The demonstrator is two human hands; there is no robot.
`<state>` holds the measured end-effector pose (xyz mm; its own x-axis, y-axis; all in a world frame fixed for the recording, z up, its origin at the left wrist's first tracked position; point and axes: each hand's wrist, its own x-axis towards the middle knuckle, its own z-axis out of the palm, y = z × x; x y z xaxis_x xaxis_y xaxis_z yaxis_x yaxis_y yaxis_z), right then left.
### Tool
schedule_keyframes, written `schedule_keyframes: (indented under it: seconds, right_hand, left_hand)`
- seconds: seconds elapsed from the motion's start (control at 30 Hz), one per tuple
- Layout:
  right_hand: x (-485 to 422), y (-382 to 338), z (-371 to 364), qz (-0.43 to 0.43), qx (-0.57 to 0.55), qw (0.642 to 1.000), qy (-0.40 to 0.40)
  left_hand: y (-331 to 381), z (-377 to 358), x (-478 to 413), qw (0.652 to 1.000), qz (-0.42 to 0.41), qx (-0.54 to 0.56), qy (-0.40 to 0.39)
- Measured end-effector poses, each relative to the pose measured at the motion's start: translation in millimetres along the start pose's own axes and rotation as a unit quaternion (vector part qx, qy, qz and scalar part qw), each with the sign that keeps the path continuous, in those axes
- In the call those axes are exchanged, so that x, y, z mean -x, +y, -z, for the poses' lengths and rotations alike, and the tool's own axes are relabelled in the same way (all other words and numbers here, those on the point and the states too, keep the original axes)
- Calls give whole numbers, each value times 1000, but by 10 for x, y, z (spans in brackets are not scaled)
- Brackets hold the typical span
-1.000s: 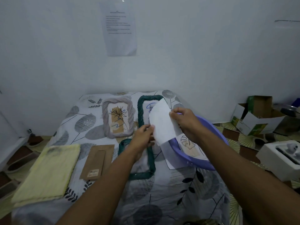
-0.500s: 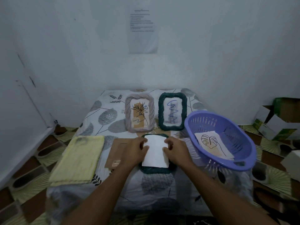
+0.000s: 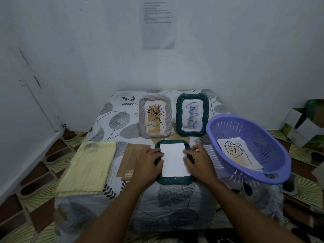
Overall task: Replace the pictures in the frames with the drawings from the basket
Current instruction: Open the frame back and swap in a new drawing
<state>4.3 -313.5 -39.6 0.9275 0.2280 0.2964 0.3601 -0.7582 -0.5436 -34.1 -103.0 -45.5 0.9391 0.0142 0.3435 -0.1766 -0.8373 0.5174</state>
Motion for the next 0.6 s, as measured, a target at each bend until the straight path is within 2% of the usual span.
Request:
schedule_keyframes:
  seconds: [0.6]
  right_hand:
    - [32, 42, -37, -3, -23, 1000, 21]
  left_hand:
    - [13, 14, 12, 1000, 13, 13, 0]
